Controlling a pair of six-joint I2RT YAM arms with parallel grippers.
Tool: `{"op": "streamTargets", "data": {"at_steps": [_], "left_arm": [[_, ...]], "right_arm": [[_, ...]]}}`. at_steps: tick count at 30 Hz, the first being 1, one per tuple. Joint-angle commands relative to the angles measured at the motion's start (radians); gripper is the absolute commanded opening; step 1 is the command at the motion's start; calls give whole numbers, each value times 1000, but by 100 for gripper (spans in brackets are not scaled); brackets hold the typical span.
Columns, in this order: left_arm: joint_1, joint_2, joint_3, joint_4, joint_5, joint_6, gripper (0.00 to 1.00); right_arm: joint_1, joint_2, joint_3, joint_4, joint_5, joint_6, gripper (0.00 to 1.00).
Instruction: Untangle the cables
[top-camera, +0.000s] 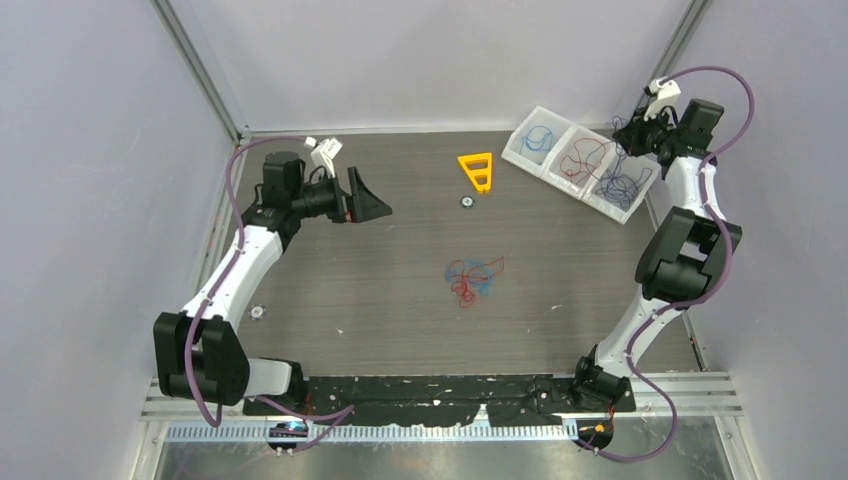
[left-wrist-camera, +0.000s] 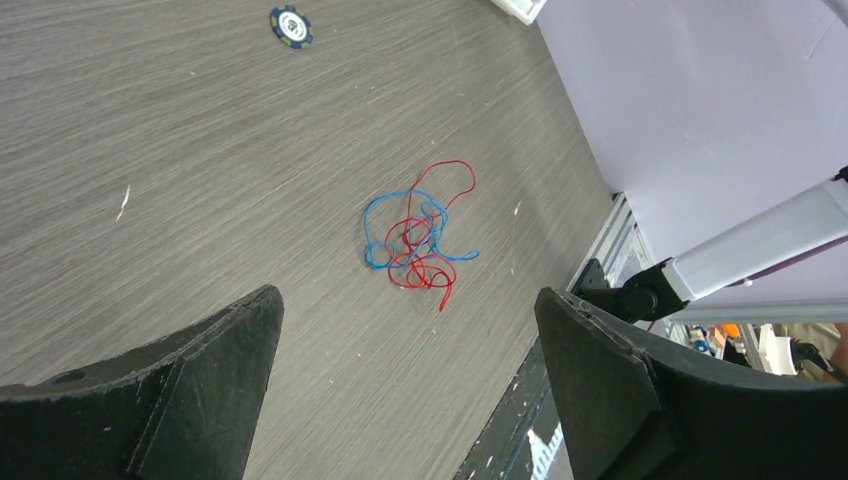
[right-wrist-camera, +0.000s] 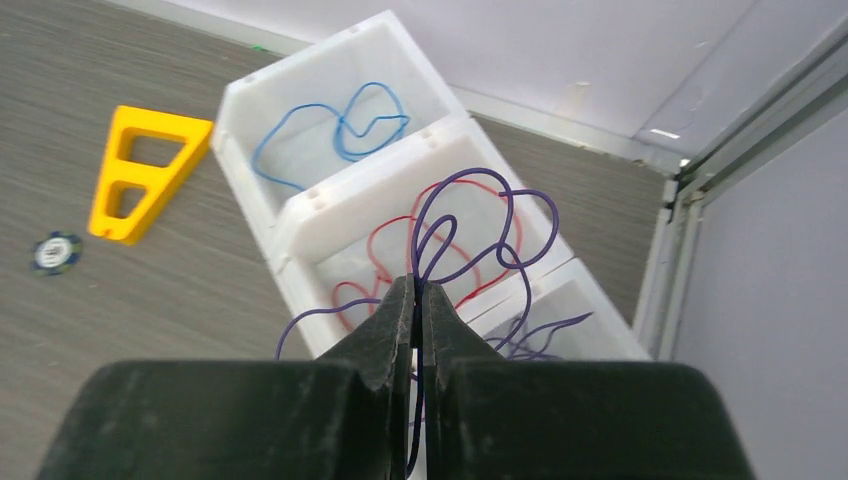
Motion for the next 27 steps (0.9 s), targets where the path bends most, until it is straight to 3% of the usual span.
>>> {"op": "streamTargets", "data": {"at_steps": [1,14,21,27], "left_arm": [[1,-28,48,-51,-17,63,100],[1,6,98,-98,-53,95,100],[1,24,108,-122,-75,98,100],[1,39,112,-131,-80,104,100]], "right_arm": [[-14,60,55,181,36,-131,5],[-70,183,71,52,63,-384,5],[-72,212,86,-154,132,-574,5],[-65,299,208,-361,235,-690,5]]}}
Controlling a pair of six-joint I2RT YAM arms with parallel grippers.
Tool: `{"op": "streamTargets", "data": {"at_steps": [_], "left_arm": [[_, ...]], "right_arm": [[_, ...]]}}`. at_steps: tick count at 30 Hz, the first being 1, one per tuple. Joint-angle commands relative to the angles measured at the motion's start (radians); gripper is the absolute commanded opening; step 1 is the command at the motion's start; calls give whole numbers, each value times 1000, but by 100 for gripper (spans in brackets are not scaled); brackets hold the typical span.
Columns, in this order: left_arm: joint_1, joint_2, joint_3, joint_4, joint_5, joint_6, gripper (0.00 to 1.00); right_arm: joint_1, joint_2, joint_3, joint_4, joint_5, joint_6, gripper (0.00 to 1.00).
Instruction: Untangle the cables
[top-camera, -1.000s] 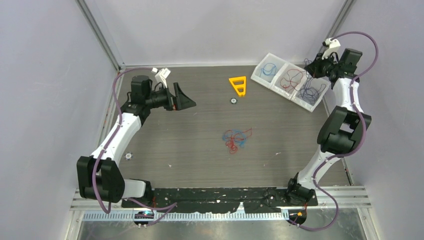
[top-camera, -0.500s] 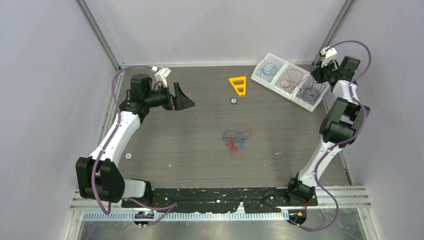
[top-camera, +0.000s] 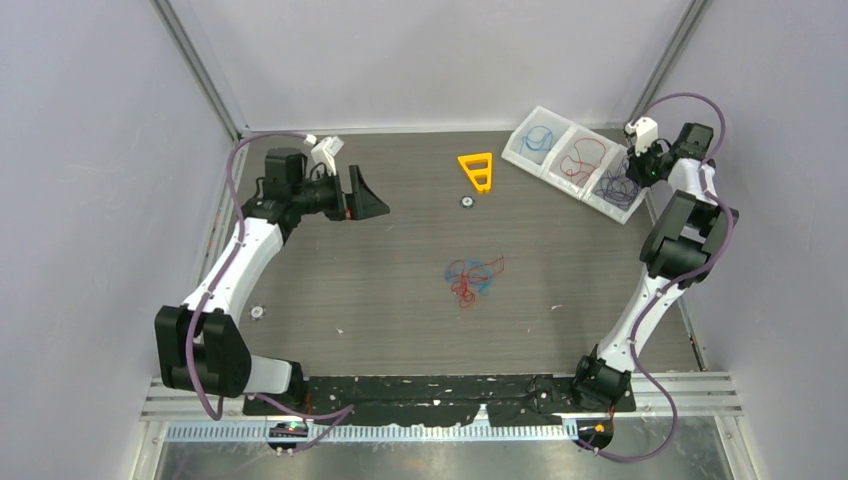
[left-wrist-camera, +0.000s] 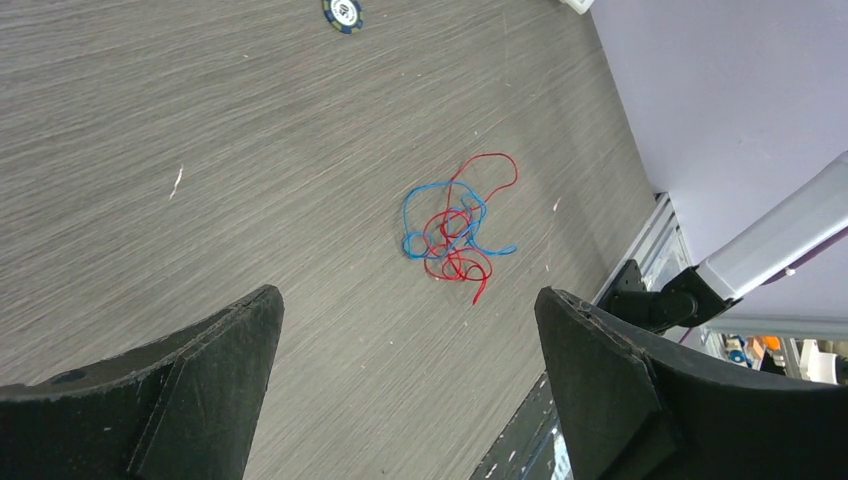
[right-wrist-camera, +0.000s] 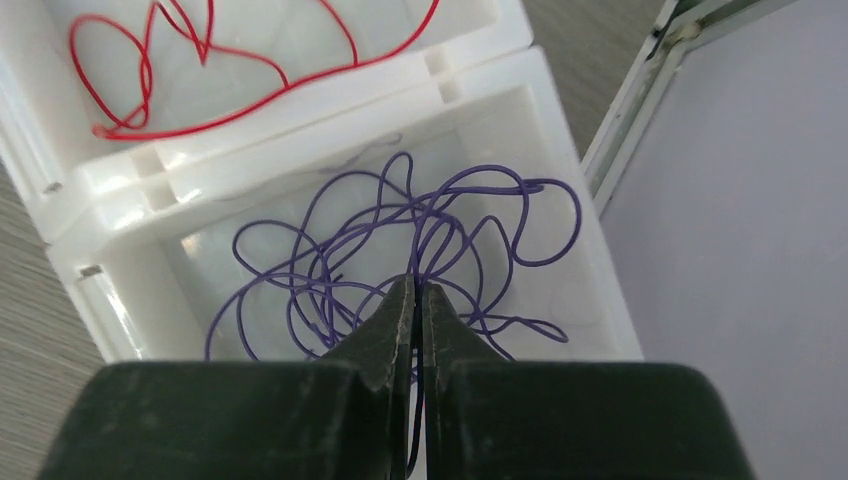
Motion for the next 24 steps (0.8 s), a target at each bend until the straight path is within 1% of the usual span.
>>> {"op": "streamTargets", "data": {"at_steps": [1,6,8,10,11,12,13,14,15,16,20,23,24], "left_arm": [[1,10,48,-7,-7,22,100],[1,25,58,-33,-2,40,99],[1,30,62,-45,0,49,100],[1,27,63,-45,1,51,100],[1,26,64,-43,2,52,100],[1,25,65,-40,3,52,100],[1,24,67,-38,3,54,99],[1,23,68,-36,3,55,100],[1,21,69,-33,3,54,100],[1,19,70,-31,3,55,100],[1,13,71,-26,3,63,100],[1,1,58,-21,-2,77,100],[1,-3,49,-13,1,84,100]], "right_arm": [[11,58,109,-176,93,-132,5],[44,84,144,-237,159,-184,6],[51,72,144,-249,155,-188,15],[52,25,129,-245,135,-181,37],[51,10,116,-243,128,-180,42],[51,-23,108,-234,115,-173,50],[51,-41,91,-231,102,-168,54],[51,-79,78,-228,96,-162,62],[51,-98,72,-227,86,-158,65],[51,-132,61,-228,83,-148,71],[47,-228,53,-287,79,-125,85],[45,-279,72,-390,93,-121,89],[46,-303,94,-462,87,-117,89]]}}
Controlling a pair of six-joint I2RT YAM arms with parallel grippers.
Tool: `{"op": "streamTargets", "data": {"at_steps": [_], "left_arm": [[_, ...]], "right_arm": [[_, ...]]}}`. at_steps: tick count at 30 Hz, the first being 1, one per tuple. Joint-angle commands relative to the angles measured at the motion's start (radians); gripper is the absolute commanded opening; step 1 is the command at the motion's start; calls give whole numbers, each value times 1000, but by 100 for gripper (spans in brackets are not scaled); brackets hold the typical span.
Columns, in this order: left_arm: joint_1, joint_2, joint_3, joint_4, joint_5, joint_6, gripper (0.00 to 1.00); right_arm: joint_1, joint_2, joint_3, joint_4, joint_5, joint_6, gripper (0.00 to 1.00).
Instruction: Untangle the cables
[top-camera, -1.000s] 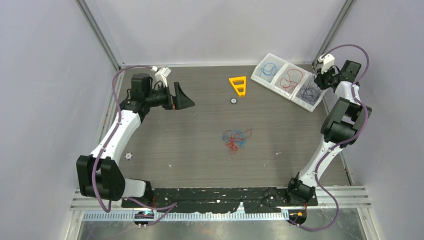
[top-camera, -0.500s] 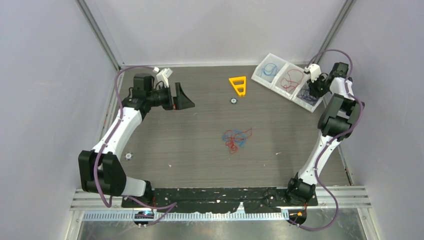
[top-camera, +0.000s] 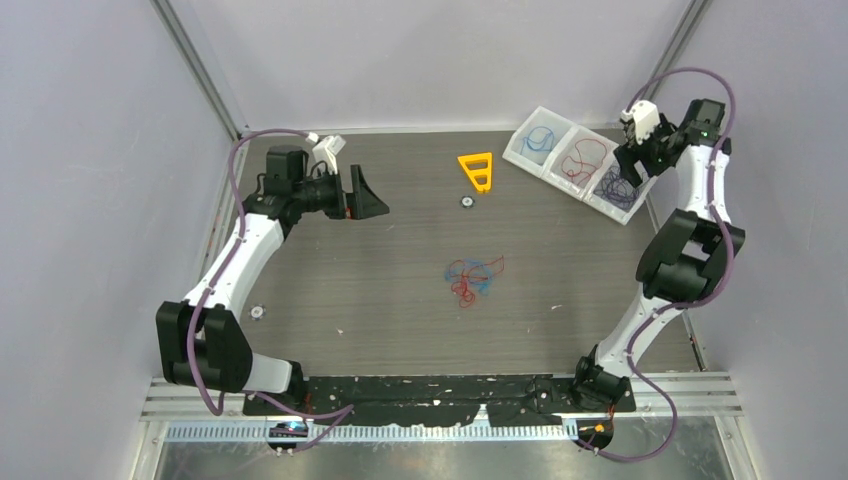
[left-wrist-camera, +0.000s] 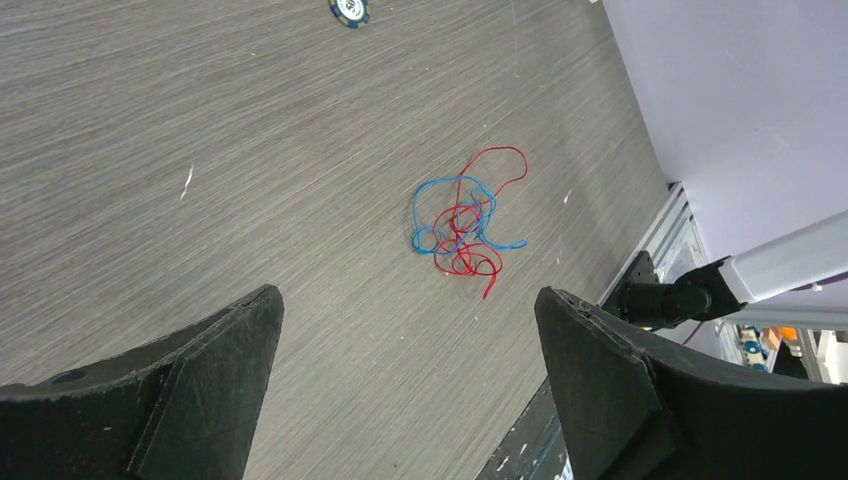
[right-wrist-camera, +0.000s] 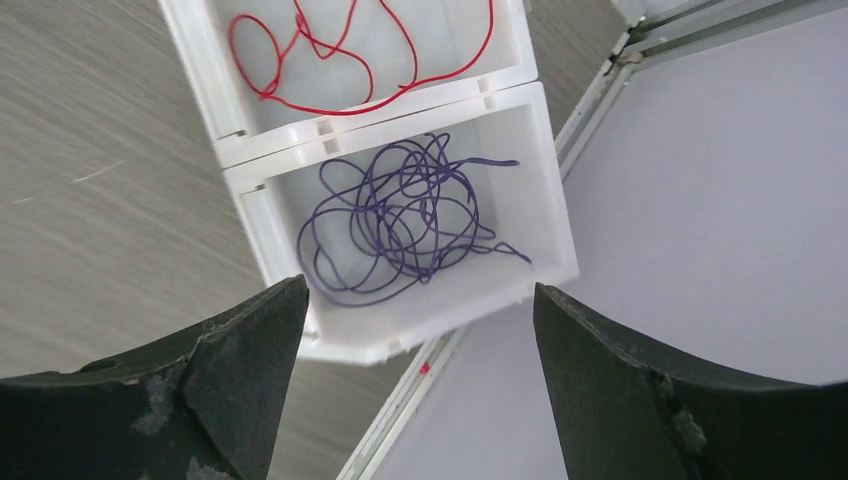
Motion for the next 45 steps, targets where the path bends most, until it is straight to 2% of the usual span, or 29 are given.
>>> {"op": "streamTargets", "data": {"at_steps": [1,5,7,9,11,15,18,20,22,25,30,32,33,39,45], "left_arm": [[1,-35,6,36,6,48,100],[-7,-32,-43,50,29,59,100],[-29,-19,-70,51,59,61,100],[-69,-4,-102,52,69,68,99],[-119,28,-112,53,94,70,92],[-207,106,-146,146,146,-27,69],[-289,157,-193,259,170,-139,57],[-333,176,-234,353,179,-193,53],[-367,189,-294,475,172,-256,52],[-410,196,-363,634,129,-322,60],[-494,208,-414,760,-31,-305,68],[-517,234,-435,842,-100,-336,68],[-535,251,-440,881,-128,-342,67],[-595,364,-410,958,-219,-348,66],[-608,431,-377,949,-306,-358,67]], "right_arm": [[-3,-142,66,-215,-44,35,90],[69,-199,93,-515,-132,128,86],[155,-249,-27,-537,-155,197,84],[301,-306,-148,-485,-169,281,83],[403,-354,-252,-412,-182,363,82],[593,-394,-392,-288,-191,460,78],[673,-379,-464,-241,-205,520,74],[721,-371,-519,-206,-220,557,73],[767,-376,-605,-122,-225,600,74],[834,-379,-678,-25,-207,652,77],[868,-316,-714,65,-145,697,76],[869,-288,-716,83,-131,697,73],[869,-270,-716,87,-128,698,68],[868,-237,-736,100,-120,694,48],[867,-230,-732,93,-119,691,42]]}}
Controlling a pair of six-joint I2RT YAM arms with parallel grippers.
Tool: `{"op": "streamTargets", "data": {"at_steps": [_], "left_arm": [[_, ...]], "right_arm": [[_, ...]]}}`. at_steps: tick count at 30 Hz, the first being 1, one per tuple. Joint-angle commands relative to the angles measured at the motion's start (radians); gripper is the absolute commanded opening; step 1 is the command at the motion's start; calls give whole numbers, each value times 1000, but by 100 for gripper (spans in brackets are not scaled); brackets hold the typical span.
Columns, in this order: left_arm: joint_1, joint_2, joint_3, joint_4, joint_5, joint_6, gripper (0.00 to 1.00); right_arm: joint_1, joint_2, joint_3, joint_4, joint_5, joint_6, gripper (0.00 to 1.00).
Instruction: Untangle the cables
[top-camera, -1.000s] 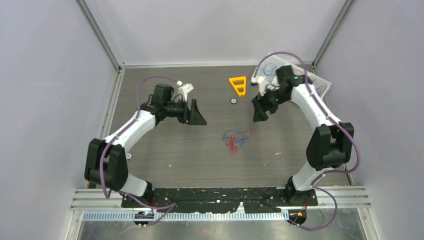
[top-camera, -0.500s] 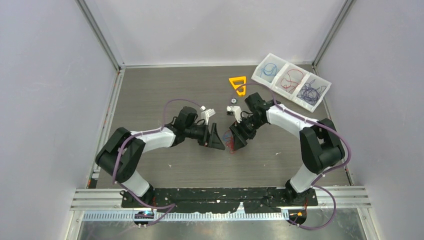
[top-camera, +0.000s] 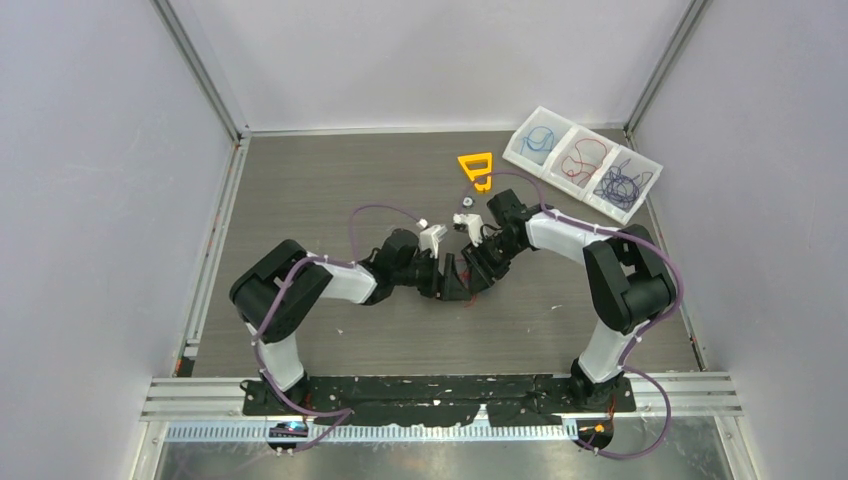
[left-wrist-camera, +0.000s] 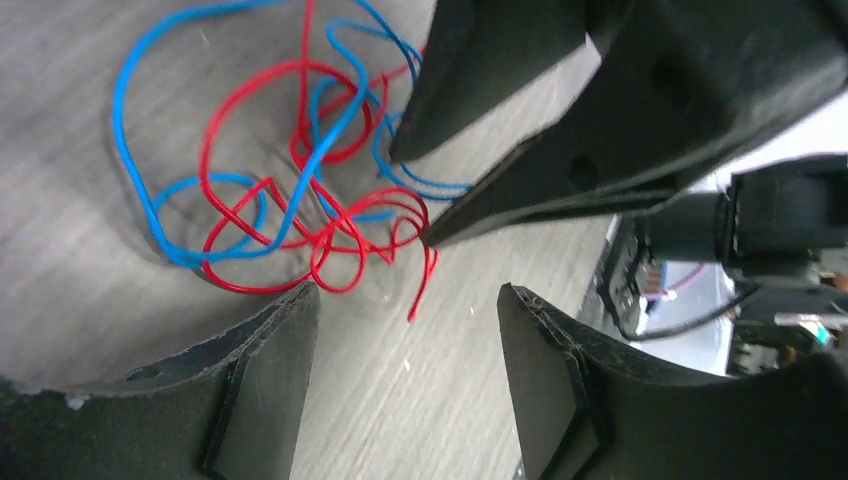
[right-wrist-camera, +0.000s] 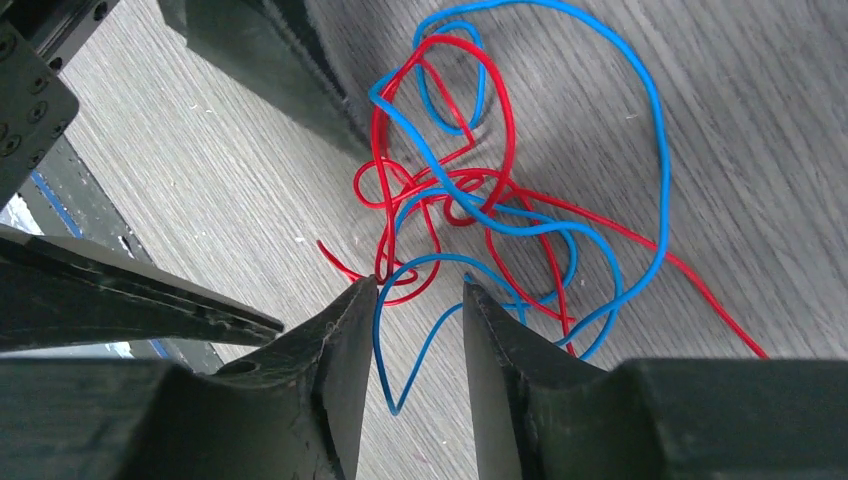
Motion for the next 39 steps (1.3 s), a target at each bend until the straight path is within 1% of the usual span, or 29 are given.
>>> {"op": "streamTargets", "data": {"at_steps": [1,4,6,7,8,9,11,15,17,19,23,24,26,28,32,36,39], "left_arm": [[-7,32,53,34,-142,-4,67],[-8,56,58,-2,-206,-31,67],[-13,77,73,-1,-187,-30,67],[-16,80,79,-6,-189,-23,66],[-20,82,78,-6,-194,-17,64],[-22,81,74,-4,-199,-14,62],[-22,74,58,6,-181,1,61],[-22,30,6,39,-138,41,61],[-22,30,-6,57,-120,51,58],[-22,40,-4,97,-78,57,55],[-27,53,8,123,-45,64,54],[-29,57,12,118,-53,67,51],[-32,63,19,98,-76,67,41],[-31,64,22,71,-109,67,29],[-26,42,19,3,-182,89,1],[15,-47,-21,-74,-189,81,0],[70,-144,-58,-177,-176,86,0]], "right_arm": [[-2,5,13,16,-7,-1,42],[-2,4,12,-7,-62,-5,45],[-2,-9,4,-7,-89,-8,44],[-2,-14,2,-7,-98,-6,37],[-3,-14,0,-7,-111,-4,32],[-3,-13,1,-7,-115,5,24],[-3,-11,7,-12,-132,12,17],[-5,-11,27,-30,-166,6,12],[-5,-12,36,-42,-189,2,10],[-8,-14,41,-57,-209,-1,10],[-14,-24,36,-70,-226,1,10],[-16,-26,36,-70,-231,3,10],[-19,-33,38,-71,-233,7,10],[-24,-40,41,-70,-237,12,9],[-42,-58,49,-78,-238,15,6],[-89,-96,57,-117,-221,-2,5],[-139,-143,56,-150,-190,-24,6]]}}
